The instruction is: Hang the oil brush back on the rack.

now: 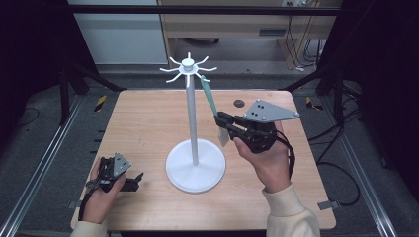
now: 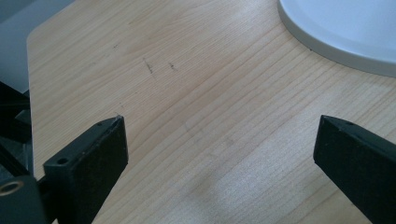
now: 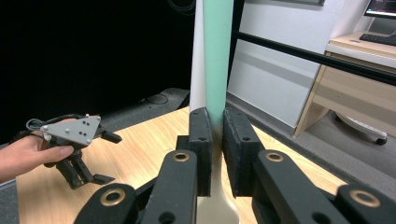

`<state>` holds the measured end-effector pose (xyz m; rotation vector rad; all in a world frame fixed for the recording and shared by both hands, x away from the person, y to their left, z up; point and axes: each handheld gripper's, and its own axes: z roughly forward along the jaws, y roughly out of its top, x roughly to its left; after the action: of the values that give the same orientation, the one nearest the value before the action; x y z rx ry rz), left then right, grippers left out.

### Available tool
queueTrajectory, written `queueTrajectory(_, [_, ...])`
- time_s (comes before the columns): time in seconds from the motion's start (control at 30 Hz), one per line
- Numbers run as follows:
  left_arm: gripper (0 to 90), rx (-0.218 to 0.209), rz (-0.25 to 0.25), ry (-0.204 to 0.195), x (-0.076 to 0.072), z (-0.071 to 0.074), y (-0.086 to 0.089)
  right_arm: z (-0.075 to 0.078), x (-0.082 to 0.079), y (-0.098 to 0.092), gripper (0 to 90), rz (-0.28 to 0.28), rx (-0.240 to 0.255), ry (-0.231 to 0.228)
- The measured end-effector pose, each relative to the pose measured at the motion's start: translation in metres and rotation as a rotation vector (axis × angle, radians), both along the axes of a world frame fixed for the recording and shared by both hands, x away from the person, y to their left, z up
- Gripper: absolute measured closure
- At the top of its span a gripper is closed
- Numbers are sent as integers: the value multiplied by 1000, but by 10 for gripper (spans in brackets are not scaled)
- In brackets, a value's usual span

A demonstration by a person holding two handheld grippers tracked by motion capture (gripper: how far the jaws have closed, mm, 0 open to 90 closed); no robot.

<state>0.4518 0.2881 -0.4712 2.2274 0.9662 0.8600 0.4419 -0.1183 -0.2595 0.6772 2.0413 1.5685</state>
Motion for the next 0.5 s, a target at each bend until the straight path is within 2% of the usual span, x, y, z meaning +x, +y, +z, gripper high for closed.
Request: queueTrajectory(0.5, [26, 9, -4, 3, 0, 0, -1, -2, 8, 10, 822, -5, -9, 5])
